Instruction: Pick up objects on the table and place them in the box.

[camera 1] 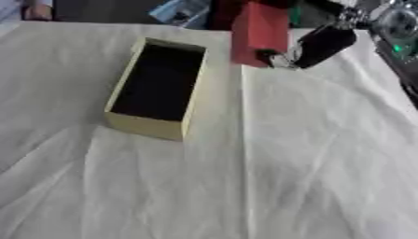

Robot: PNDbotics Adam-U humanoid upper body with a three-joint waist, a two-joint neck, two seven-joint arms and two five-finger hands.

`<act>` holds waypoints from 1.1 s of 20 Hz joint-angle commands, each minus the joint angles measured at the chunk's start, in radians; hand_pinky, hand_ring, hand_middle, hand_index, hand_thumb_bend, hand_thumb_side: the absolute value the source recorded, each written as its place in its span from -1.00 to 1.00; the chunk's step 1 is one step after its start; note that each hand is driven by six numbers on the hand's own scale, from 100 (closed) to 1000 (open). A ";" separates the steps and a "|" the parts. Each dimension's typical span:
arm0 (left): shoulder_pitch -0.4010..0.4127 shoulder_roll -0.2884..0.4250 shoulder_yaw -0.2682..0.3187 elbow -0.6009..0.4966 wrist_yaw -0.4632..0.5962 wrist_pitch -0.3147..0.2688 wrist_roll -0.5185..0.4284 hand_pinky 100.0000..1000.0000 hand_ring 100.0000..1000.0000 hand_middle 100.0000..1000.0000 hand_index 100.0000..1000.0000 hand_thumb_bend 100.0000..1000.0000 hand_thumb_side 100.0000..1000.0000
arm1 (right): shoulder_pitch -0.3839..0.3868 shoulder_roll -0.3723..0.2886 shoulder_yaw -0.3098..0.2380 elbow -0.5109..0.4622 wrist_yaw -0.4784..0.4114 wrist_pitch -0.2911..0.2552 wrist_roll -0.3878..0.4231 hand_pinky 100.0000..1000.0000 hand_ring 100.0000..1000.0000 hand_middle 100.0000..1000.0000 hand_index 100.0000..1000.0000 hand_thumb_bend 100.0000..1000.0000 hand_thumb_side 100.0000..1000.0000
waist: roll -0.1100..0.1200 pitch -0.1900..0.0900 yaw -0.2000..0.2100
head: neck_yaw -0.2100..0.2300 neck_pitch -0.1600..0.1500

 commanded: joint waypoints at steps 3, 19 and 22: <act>-0.018 0.006 -0.004 -0.020 0.006 -0.003 -0.008 0.03 0.01 -0.07 0.22 -0.80 -1.00 | -0.116 0.084 -0.033 0.192 0.035 -0.049 -0.004 0.60 0.33 -0.04 0.21 -1.00 -1.00 | -0.009 0.006 0.016 | -0.024 -0.018; -0.037 -0.008 -0.018 -0.020 0.026 -0.005 -0.028 0.03 0.01 -0.07 0.22 -0.81 -1.00 | -0.260 0.364 -0.135 0.625 0.233 -0.164 -0.031 0.60 0.35 -0.02 0.23 -1.00 -1.00 | -0.006 0.022 0.070 | -0.091 -0.030; -0.041 -0.011 -0.020 -0.020 0.029 -0.005 -0.030 0.03 0.01 -0.07 0.22 -0.81 -1.00 | -0.256 0.397 -0.146 0.679 0.270 -0.174 -0.033 0.60 0.37 0.00 0.24 -1.00 -1.00 | -0.006 0.023 0.077 | -0.097 -0.031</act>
